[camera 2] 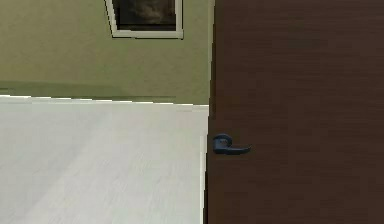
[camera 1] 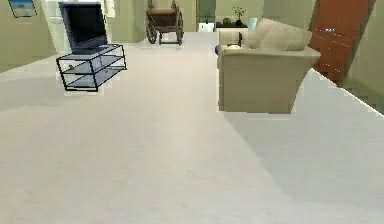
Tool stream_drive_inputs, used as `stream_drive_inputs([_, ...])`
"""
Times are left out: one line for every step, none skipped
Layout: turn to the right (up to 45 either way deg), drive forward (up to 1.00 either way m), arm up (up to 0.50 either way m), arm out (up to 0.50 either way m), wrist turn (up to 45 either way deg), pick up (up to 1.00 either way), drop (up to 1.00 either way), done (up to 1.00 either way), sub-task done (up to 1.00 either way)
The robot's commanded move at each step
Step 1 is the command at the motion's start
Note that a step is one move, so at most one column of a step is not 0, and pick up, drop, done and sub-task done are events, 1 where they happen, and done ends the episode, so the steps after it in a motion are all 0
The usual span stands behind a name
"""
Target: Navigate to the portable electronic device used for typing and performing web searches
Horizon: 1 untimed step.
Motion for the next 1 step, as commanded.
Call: stream_drive_inputs([0.0,1.0,0.0,0.0,0.0,0.0,0.0,0.0,0.0])
